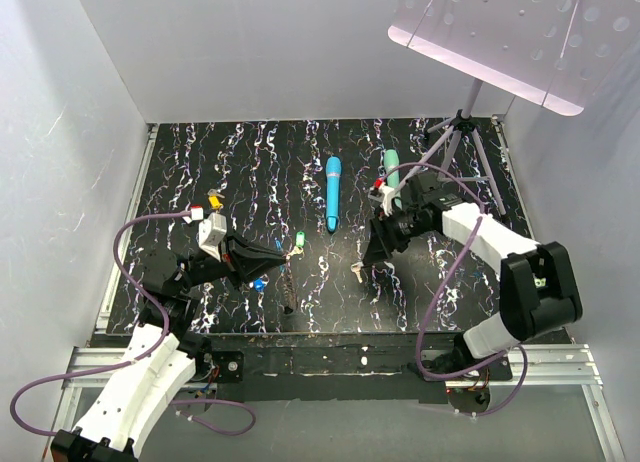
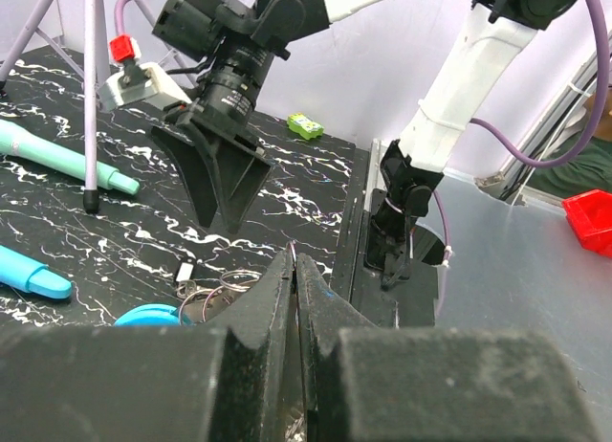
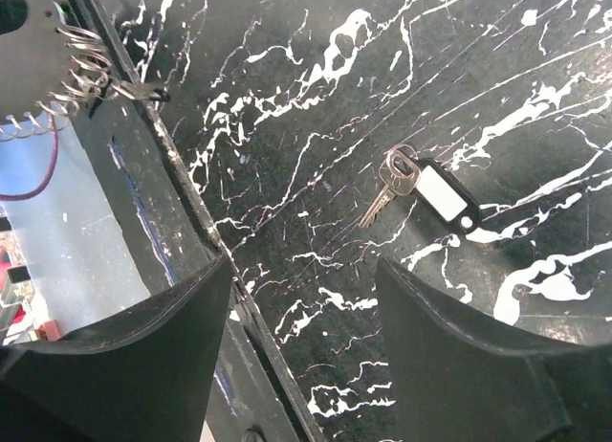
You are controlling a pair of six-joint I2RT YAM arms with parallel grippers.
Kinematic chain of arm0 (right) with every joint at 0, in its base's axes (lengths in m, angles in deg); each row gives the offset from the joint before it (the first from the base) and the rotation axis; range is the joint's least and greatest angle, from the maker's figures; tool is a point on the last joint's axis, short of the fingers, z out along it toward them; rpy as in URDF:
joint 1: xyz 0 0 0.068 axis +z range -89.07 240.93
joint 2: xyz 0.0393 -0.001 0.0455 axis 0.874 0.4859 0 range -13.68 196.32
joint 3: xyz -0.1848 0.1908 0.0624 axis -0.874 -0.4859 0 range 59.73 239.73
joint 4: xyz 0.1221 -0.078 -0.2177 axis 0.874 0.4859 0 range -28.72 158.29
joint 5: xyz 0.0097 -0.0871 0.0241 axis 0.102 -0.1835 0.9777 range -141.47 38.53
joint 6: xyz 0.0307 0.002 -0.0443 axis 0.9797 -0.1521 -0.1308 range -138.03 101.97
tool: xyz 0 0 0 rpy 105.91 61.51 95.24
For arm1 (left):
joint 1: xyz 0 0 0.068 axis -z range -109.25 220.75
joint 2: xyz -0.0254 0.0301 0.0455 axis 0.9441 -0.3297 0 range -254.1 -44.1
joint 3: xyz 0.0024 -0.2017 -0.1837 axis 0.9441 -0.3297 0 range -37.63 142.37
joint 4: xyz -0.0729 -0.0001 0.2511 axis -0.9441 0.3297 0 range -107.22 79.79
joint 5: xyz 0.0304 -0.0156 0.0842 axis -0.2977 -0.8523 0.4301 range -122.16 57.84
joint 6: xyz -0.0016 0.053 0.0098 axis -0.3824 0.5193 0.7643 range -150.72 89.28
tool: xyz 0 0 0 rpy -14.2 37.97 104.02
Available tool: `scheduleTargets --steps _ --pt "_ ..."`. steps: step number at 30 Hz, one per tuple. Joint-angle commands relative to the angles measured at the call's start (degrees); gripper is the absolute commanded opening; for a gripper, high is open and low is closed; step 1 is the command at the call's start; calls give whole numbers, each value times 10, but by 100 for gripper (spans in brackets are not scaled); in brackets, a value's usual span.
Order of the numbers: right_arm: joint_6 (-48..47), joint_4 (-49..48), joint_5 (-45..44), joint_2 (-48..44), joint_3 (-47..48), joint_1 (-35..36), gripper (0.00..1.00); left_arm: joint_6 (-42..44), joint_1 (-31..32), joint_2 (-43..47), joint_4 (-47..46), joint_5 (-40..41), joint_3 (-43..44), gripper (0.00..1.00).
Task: Put the keys on the keyring
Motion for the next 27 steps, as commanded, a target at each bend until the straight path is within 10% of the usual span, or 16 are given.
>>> scheduleTargets --steps 1,27 --pt "-40 47 -36 44 65 37 68 19 -4 6 5 16 4 0" --pt "-130 96 -289 187 171 184 56 63 -4 4 41 18 11 0"
